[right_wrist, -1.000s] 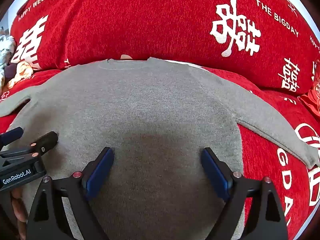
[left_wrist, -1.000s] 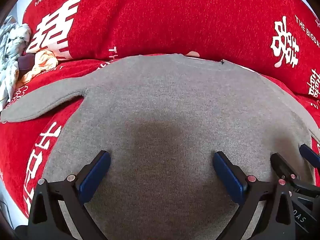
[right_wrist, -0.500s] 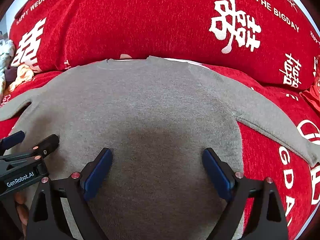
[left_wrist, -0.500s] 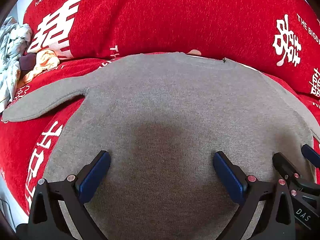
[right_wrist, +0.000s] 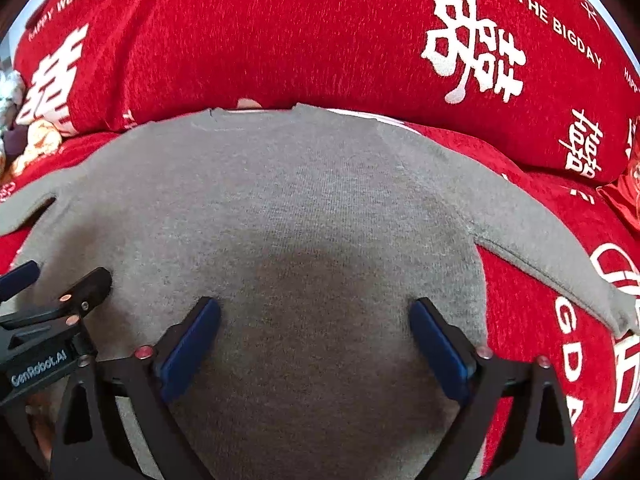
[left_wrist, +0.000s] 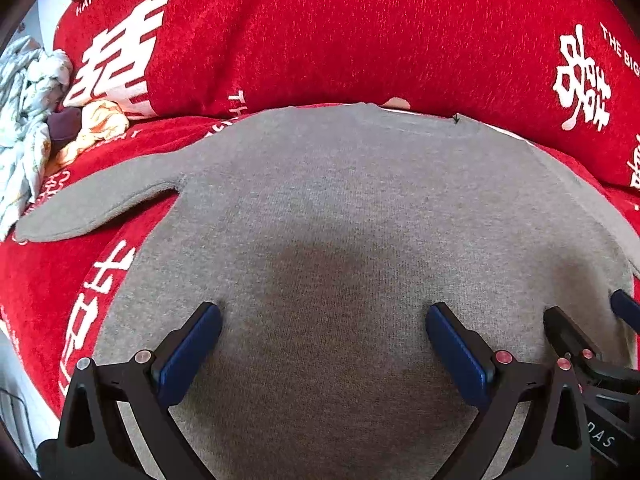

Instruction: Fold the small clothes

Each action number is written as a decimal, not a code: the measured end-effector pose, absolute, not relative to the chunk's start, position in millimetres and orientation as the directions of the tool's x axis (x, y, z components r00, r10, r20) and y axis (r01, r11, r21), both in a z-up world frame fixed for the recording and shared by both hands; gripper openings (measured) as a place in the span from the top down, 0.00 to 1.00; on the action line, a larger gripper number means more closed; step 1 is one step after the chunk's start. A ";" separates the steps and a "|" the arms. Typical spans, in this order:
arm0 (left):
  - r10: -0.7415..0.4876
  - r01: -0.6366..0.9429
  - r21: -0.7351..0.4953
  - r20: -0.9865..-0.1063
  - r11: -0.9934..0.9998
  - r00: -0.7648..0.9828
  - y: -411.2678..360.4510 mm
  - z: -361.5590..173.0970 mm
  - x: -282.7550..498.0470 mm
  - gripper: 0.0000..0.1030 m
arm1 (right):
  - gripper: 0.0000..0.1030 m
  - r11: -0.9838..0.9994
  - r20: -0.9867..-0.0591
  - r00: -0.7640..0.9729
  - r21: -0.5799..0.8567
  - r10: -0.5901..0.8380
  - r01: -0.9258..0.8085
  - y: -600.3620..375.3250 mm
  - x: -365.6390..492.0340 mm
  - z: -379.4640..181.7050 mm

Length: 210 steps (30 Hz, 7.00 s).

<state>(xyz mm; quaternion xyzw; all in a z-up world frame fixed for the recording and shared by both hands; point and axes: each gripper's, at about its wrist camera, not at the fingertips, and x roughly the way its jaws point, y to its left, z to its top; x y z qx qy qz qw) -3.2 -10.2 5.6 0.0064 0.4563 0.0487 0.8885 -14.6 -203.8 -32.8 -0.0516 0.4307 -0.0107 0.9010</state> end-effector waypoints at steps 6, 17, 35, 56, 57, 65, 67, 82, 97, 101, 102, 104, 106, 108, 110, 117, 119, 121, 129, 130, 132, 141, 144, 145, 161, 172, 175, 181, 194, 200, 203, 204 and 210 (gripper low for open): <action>0.111 -0.098 0.066 -0.811 0.993 0.575 -9.4 7.4 -4.0 0.00 | 0.03 0.994 -0.784 0.617 -0.102 -0.063 -0.029 -201.7 -13.6 -32.6; 0.155 -0.102 0.118 -0.829 0.988 0.538 -16.7 23.7 1.0 0.00 | 0.03 0.993 -0.804 0.593 -0.099 -0.040 -0.067 -208.5 -12.3 -18.3; 0.195 -0.063 0.195 -0.789 0.979 0.583 -54.8 51.6 9.5 0.00 | 0.03 0.999 -0.767 0.641 -0.044 -0.031 -0.004 -245.1 -6.8 16.1; 0.082 0.158 0.218 -0.795 0.963 0.601 -199.2 56.4 26.8 0.00 | 0.03 0.948 -0.778 0.600 0.016 -0.187 0.317 -415.7 -24.5 21.4; 0.077 0.169 0.221 -0.795 0.960 0.601 -206.6 55.8 26.8 0.00 | 0.03 0.941 -0.780 0.593 0.017 -0.198 0.337 -426.4 -27.4 20.6; 0.039 0.260 0.244 -0.796 0.934 0.605 -266.8 55.8 26.2 0.00 | 0.03 0.898 -0.793 0.555 0.019 -0.253 0.439 -482.9 -49.1 11.2; 0.034 0.278 0.249 -0.798 0.928 0.602 -280.2 54.7 27.5 0.00 | 0.03 0.887 -0.792 0.547 0.013 -0.273 0.461 -496.6 -55.7 9.0; 0.031 0.327 0.269 -0.812 0.906 0.582 -334.3 36.9 36.0 0.00 | 0.03 0.813 -0.827 0.517 0.136 -0.221 0.566 -582.7 -64.3 -19.5; -0.013 0.339 0.197 -0.849 0.920 0.528 -353.5 24.4 54.1 0.00 | 0.93 0.782 -0.737 0.660 0.321 -0.148 0.535 -631.9 -68.5 -4.6; -0.027 0.392 0.198 -0.866 0.898 0.499 -371.3 14.9 52.2 0.00 | 0.93 0.805 -0.733 0.653 0.264 -0.190 0.531 -621.0 -67.4 -0.6; -0.022 0.389 0.207 -0.860 0.897 0.510 -373.2 14.4 51.0 0.00 | 0.93 0.806 -0.742 0.642 0.254 -0.193 0.535 -621.2 -65.3 -3.6; -0.016 0.389 0.219 -0.856 0.895 0.517 -375.0 16.1 50.5 0.00 | 0.93 0.797 -0.771 0.611 0.250 -0.178 0.549 -623.8 -60.6 -13.7; -0.030 0.394 0.201 -0.861 0.897 0.507 -372.0 19.7 50.4 0.00 | 0.93 0.792 -0.776 0.607 0.259 -0.169 0.552 -625.0 -62.5 -16.9; -0.049 0.398 0.182 -0.862 0.899 0.505 -367.6 23.7 49.7 0.00 | 0.93 0.794 -0.764 0.619 0.259 -0.181 0.551 -620.6 -66.6 -10.9; -0.062 0.396 0.173 -0.855 0.902 0.515 -362.0 29.6 46.3 0.00 | 0.93 0.799 -0.752 0.629 0.249 -0.197 0.547 -617.5 -69.9 -2.0; -0.132 0.389 0.100 -0.839 0.916 0.528 -328.2 50.8 38.1 0.00 | 0.93 0.823 -0.710 0.655 0.193 -0.258 0.534 -590.5 -65.5 43.1; -0.148 0.382 0.079 -0.834 0.921 0.531 -312.9 55.2 37.8 0.00 | 0.93 0.829 -0.702 0.659 0.179 -0.269 0.529 -582.4 -63.2 52.4; -0.159 0.372 0.062 -0.831 0.926 0.533 -297.2 58.8 38.1 0.00 | 0.93 0.835 -0.694 0.662 0.163 -0.281 0.525 -570.0 -59.2 62.1; -0.170 0.305 0.004 -0.824 0.952 0.541 -219.5 63.4 43.0 0.00 | 0.94 0.884 -0.650 0.705 0.108 -0.285 0.456 -489.4 -31.1 98.9; -0.168 0.295 -0.001 -0.825 0.955 0.540 -210.5 62.8 44.0 0.00 | 0.94 0.890 -0.646 0.711 0.104 -0.278 0.443 -477.6 -26.1 102.7; -0.157 0.276 -0.004 -0.830 0.961 0.535 -187.3 60.1 45.6 0.00 | 0.94 0.905 -0.638 0.723 0.094 -0.265 0.415 -453.1 -16.5 110.3; -0.088 0.123 -0.031 -0.865 0.992 0.494 -76.8 36.6 57.7 0.00 | 0.94 0.957 -0.617 0.764 0.062 -0.187 0.284 -337.9 27.9 135.4; -0.080 0.087 -0.043 -0.868 0.995 0.491 -48.7 35.3 60.7 0.00 | 0.94 0.974 -0.609 0.778 0.036 -0.156 0.223 -290.1 41.7 142.8; -0.077 0.075 -0.046 -0.867 0.996 0.492 -37.4 34.9 61.2 0.00 | 0.94 0.979 -0.609 0.780 0.027 -0.146 0.204 -274.7 46.1 143.7; -0.046 -0.129 -0.125 -0.871 0.984 0.490 96.3 27.9 58.2 0.00 | 0.94 0.996 -0.700 0.714 -0.073 -0.012 -0.054 -73.9 93.7 81.5; -0.035 -0.263 -0.187 -0.870 0.947 0.493 151.8 17.2 35.5 0.00 | 0.66 0.966 -0.824 0.532 0.068 0.196 -0.251 -20.9 111.7 25.8; -0.024 -0.298 -0.198 -0.865 0.934 0.501 159.5 20.1 29.7 0.00 | 0.39 0.944 -0.796 0.536 0.130 0.282 -0.303 -22.2 103.5 37.6; -0.003 -0.277 -0.184 -0.839 0.943 0.545 139.3 42.6 24.3 0.00 | 0.32 0.918 -0.726 0.573 0.223 0.381 -0.328 -70.2 84.3 76.0; -0.122 0.061 -0.106 -0.888 0.993 0.443 -18.7 18.4 90.2 0.00 | 0.27 0.999 -0.862 0.506 0.032 0.011 0.033 -240.1 95.6 -17.6; -0.020 -0.008 -0.026 -0.897 1.000 0.442 0.0 9.6 106.9 0.00 | 0.14 0.999 -0.858 0.512 -0.047 -0.047 0.013 -222.1 120.6 -25.7; -0.021 -0.025 -0.037 -0.886 0.999 0.463 8.6 12.8 97.9 0.00 | 0.14 1.000 -0.839 0.543 -0.027 -0.019 -0.005 -218.7 107.8 -12.8; -0.027 -0.017 -0.039 -0.888 0.999 0.460 8.8 10.5 96.1 0.00 | 0.14 1.000 -0.830 0.558 -0.015 -0.005 -0.014 -215.1 99.1 -10.0; 0.004 -0.018 -0.006 -0.886 1.000 0.464 13.6 7.9 83.4 0.00 | 0.14 0.989 -0.817 0.573 -0.130 -0.064 -0.076 -173.6 68.0 -21.6</action>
